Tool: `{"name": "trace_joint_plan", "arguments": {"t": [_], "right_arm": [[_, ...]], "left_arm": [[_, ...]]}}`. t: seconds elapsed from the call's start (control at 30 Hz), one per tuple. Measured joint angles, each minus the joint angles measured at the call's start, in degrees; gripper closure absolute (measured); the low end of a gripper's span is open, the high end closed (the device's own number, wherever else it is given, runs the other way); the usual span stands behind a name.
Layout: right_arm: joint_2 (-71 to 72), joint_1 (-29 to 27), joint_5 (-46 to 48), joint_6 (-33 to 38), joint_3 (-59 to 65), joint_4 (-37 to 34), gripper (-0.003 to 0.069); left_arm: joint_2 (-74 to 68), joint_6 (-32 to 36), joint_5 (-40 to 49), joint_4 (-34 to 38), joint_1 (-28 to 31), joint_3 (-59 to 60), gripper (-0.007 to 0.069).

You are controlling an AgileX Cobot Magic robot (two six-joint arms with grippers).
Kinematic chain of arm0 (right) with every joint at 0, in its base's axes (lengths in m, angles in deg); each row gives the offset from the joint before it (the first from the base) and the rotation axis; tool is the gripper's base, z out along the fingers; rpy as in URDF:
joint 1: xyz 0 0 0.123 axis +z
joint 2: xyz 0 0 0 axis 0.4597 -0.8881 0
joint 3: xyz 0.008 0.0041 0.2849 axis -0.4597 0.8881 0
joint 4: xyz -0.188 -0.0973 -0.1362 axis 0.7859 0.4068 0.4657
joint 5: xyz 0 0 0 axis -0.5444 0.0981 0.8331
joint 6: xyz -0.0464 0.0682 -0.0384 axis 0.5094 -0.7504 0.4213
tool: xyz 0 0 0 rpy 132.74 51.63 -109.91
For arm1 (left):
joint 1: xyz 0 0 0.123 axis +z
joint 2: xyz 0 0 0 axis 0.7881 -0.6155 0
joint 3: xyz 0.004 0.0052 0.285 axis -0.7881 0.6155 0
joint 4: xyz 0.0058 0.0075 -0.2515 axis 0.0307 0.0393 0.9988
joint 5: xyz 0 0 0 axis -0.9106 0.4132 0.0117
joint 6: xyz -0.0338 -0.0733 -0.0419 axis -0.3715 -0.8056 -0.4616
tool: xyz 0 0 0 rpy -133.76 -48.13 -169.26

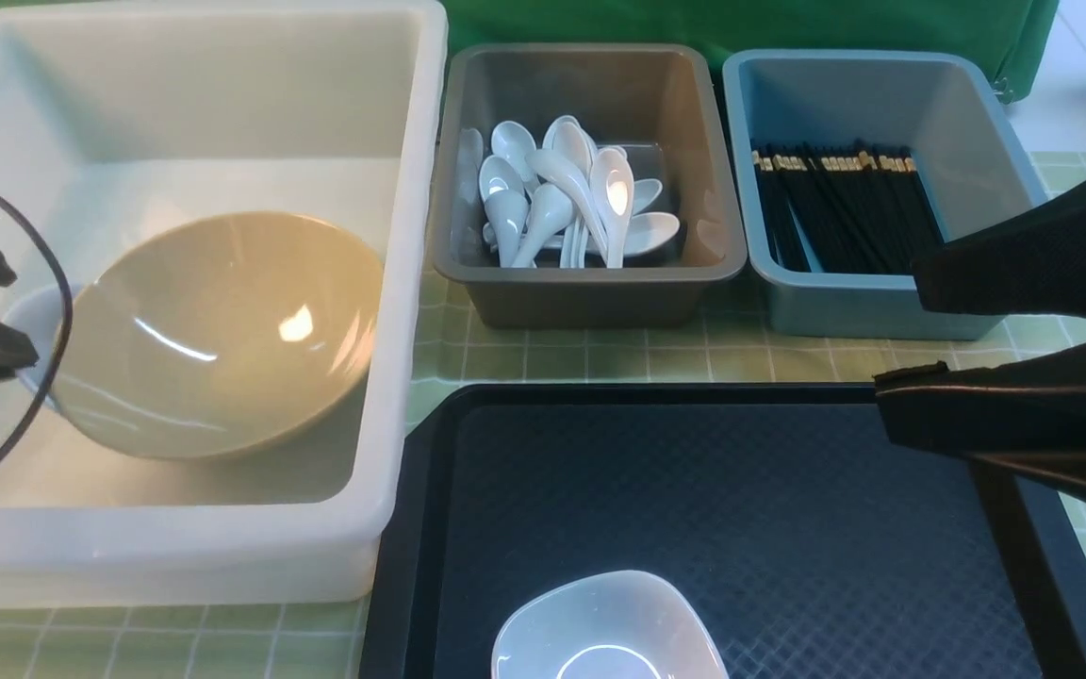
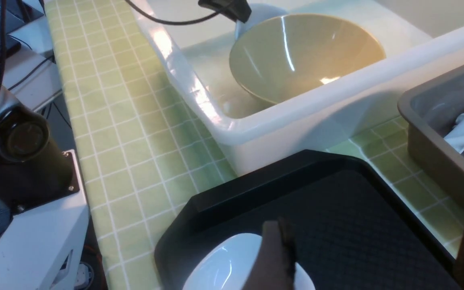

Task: On green table put chopsticks spoon bowls plates into blue grey white boxes.
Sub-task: 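Place the white bowl into the white bin with the other dishes with the left gripper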

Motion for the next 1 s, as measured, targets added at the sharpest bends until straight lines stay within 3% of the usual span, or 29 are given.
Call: {"name": "trace_joint_plan", "arguments": {"t": [0.23,0.47,0.8,1.0], "right_arm": [[0.0,0.0,1.3,0.0,0.0,0.0,0.0102],[0.1,0.0,1.3,0.0,0.0,0.0,0.0102],[0.1,0.0,1.4,0.0,0.0,0.0,0.0102],[0.1,0.0,1.4,0.0,0.0,0.0,0.0102]], "left_arm": [[0.3,-4.4,0.2,-6.3,1.2,0.0,0.0608],[3.0,-15.3,-1.4,-17.9,1.4,-0.1,0.0608],[3.1,-17.8,-2.1,-19.6,1.5,-0.1,0.0603],[3.1,-19.0,-2.4,-22.2,1.5,-0.1,0.0479]]}}
